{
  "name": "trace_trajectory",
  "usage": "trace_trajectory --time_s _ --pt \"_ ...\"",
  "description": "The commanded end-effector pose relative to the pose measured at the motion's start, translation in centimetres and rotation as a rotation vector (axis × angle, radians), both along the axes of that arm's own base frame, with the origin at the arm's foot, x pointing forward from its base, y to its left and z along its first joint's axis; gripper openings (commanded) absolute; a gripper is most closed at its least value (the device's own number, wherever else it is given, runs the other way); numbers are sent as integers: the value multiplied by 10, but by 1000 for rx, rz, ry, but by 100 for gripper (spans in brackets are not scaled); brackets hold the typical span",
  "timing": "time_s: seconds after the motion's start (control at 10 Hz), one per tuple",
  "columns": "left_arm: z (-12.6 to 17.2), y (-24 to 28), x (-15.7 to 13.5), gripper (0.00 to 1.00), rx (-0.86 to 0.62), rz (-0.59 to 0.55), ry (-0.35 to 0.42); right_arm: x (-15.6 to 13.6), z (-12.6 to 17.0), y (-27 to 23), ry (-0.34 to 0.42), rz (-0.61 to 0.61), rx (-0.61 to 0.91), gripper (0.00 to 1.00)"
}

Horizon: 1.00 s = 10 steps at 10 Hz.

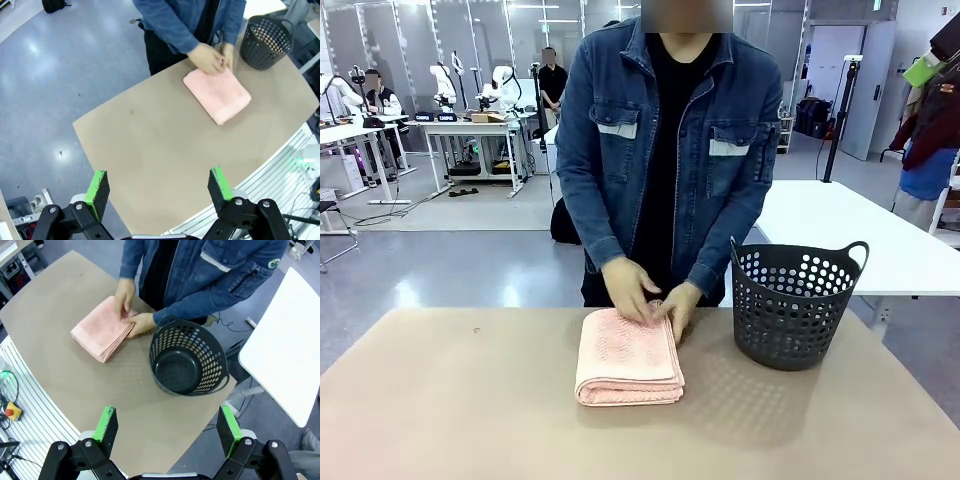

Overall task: Fold the towel.
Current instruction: Pick up the 100 cm Hotel Towel and place it on the left side of the table.

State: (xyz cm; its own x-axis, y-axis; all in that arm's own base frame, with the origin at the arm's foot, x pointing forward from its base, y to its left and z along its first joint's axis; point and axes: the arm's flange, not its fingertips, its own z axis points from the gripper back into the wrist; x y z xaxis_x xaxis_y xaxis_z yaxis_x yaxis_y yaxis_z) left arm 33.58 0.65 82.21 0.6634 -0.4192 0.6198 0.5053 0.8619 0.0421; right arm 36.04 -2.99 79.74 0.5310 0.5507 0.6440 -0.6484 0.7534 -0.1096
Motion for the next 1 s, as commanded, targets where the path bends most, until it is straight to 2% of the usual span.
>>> trace_trajectory --time_s 0.0,0.9 --pt "4 0 0 100 13 -1 13 1 2 -2 11 -1 -2 100" --pt "4 0 0 100 13 -1 13 1 2 -2 11 -1 -2 100"
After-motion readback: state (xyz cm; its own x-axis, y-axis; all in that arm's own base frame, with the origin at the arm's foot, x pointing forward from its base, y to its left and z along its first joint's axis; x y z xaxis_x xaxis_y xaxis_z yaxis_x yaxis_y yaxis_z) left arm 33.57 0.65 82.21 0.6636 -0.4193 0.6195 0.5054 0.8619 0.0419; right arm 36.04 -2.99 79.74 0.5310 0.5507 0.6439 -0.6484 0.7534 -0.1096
